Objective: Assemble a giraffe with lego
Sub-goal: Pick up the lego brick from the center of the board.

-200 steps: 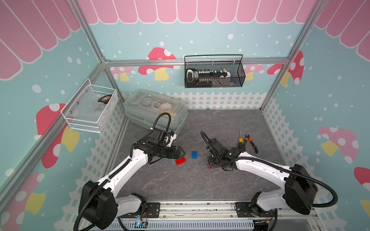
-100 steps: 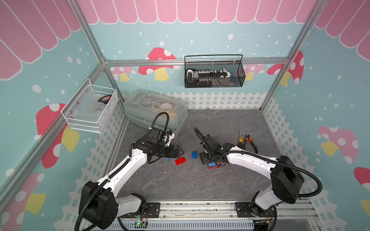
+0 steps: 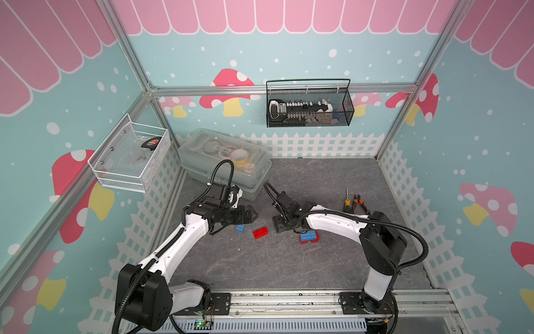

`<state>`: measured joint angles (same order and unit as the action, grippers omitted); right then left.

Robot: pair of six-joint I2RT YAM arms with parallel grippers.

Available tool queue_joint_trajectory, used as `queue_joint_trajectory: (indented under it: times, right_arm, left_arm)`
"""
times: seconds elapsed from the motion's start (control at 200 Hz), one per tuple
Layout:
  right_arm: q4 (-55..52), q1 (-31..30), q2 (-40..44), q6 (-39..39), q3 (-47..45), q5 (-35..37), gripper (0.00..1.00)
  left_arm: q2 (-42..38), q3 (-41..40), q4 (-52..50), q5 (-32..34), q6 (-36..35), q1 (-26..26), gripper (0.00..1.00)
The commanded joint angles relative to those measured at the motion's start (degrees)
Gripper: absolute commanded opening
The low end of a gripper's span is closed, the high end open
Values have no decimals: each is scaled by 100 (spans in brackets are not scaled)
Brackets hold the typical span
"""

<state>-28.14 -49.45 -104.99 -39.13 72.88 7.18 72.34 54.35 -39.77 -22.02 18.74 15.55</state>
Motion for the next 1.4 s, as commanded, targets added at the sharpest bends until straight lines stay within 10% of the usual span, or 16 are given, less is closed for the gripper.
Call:
queue_joint_trajectory:
  times: [0.0,0.53,1.111,1.396]
  right_arm:
    - [-106,-38,-182,-254,204,265,70]
    - [-50,-38,-886,-472,675,385,59]
    - [-311,-38,-579,-290,666,567,11]
    - [-704,-65,288,-357,385,662,10]
  left_arm:
    - [-79,14,-82,101,38,-30,97]
    - [-226,-12,16,-22,32,-35,97]
    - [-177,-29,20,-142,36,-35,97]
    - [-129,-29,32,-426,7,174,97]
